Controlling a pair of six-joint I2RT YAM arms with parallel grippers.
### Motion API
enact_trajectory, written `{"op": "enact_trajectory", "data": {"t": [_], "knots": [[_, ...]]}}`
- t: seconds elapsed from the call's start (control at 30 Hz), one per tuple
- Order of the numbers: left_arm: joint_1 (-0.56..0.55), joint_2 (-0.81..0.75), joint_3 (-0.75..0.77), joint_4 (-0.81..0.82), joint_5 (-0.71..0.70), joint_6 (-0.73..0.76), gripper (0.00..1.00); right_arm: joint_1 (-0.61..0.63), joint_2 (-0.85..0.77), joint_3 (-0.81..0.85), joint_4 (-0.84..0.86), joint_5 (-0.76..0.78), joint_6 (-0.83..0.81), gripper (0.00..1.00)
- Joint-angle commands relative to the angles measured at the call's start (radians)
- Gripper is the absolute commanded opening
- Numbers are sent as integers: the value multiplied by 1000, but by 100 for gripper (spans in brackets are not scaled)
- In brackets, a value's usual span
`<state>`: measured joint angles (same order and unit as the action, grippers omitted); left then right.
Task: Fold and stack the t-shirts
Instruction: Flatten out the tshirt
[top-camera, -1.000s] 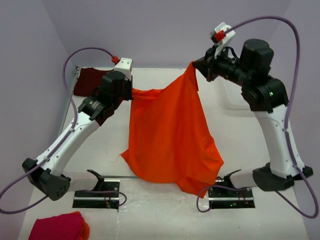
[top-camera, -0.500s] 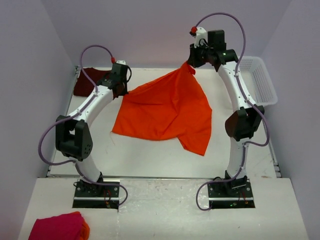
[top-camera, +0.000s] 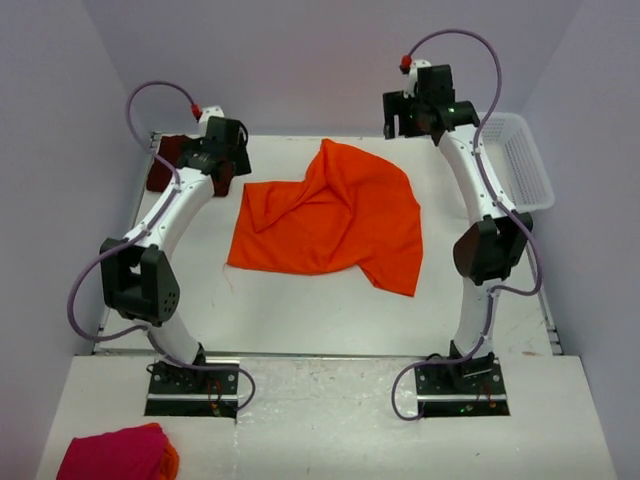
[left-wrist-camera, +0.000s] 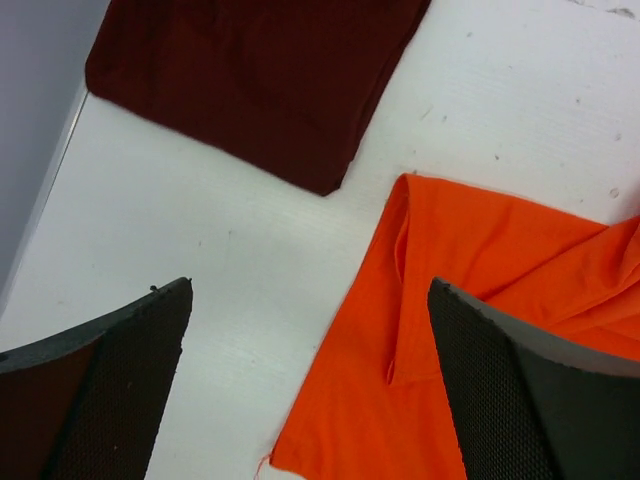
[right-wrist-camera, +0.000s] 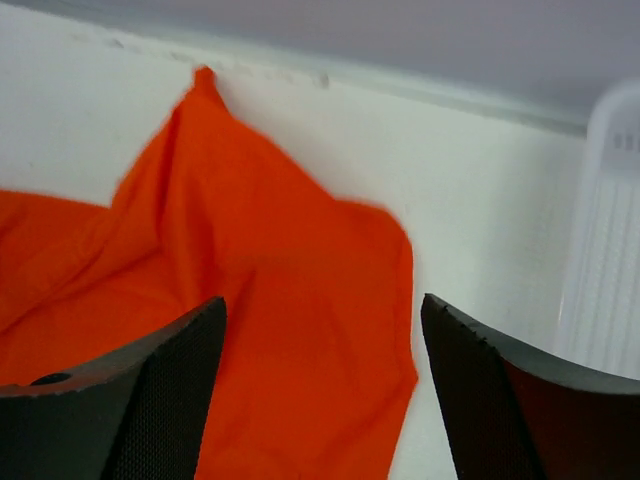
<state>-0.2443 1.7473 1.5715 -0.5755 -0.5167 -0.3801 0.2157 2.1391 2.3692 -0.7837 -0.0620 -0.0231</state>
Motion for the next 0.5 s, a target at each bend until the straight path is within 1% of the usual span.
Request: {"op": "enact_trajectory", "data": {"t": [0.0,0.03,0.07,0.1,0.13,0.17,0.2,0.23,0.27,0.33,0.37,0.4,0.47], "knots": [[3,-144,-65,-70,-80,-118,100,-7,-235,-253,-135,197,231,79],[4,-149,-86,-93,35,-112,100,-4,-307,-375,-105,107,291,80],[5,-150,-108,-104,105,-111,100,-1,-450,-613,-9,69,317,80],[7,-150,-151,-112,169,-100,98,4,-517,-725,53,33,346,81],[8,-144,-175,-133,275,-100,96,10,-577,-828,99,21,404,83],[10,-144,-200,-135,311,-105,91,20,-626,-981,162,8,434,83],[10,-147,-256,-130,334,-109,85,21,-693,-1037,182,-16,452,82],[10,-167,-289,-115,349,-120,84,24,-718,-1082,195,-36,465,81],[20,-179,-319,-71,371,-126,84,39,-740,-1160,211,-41,466,81],[40,-189,-372,-41,430,-132,77,63,-804,-1221,219,-7,468,81],[52,-181,-378,-43,451,-137,72,89,-824,-1266,221,14,466,81],[77,-171,-383,-49,470,-140,60,100,-843,-1283,221,17,463,81],[95,-141,-383,-63,503,-138,54,119,-883,-1309,198,42,479,79]]}}
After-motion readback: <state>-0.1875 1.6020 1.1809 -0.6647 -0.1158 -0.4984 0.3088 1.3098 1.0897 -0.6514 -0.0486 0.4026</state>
